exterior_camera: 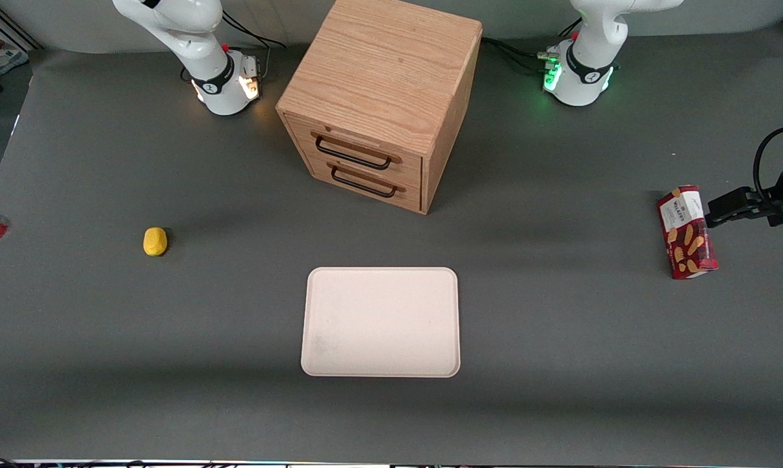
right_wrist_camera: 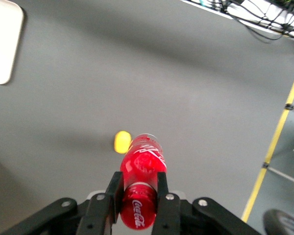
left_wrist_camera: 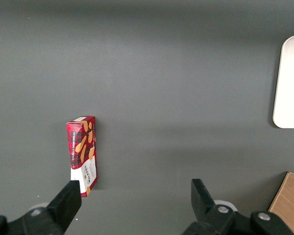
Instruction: Place coke bottle on tray
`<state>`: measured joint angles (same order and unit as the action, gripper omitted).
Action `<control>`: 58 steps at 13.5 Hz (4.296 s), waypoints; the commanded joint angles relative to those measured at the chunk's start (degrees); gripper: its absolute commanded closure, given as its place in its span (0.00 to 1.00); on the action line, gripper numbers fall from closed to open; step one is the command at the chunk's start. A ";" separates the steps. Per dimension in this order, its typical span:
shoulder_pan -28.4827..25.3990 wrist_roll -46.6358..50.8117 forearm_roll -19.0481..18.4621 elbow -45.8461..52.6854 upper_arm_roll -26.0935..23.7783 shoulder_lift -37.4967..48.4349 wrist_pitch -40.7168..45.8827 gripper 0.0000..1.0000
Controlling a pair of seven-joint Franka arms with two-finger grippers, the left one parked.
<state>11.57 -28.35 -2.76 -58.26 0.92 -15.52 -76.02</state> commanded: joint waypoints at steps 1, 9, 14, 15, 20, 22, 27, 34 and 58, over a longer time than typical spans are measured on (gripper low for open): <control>-10.56 13.70 0.74 -0.01 0.75 0.58 1.13 1.00; -31.24 51.52 3.64 1.04 0.04 -6.44 -6.94 1.00; -38.37 64.81 3.55 1.04 0.04 -9.52 -11.69 1.00; -38.46 64.99 3.55 1.04 0.04 -10.22 -12.40 1.00; -38.28 64.21 3.38 0.08 0.04 -16.72 -17.92 1.00; -37.85 63.24 3.29 -0.01 0.04 -19.71 -20.82 1.00; -37.76 63.59 2.94 -0.01 0.22 -27.00 -31.10 1.00; -36.88 63.41 1.09 -0.19 0.39 -32.64 -36.22 1.00; -30.66 63.94 1.36 -0.54 -6.09 -9.72 -1.18 0.00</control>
<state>-22.54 35.25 -0.83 -56.73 -1.24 -29.35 -80.78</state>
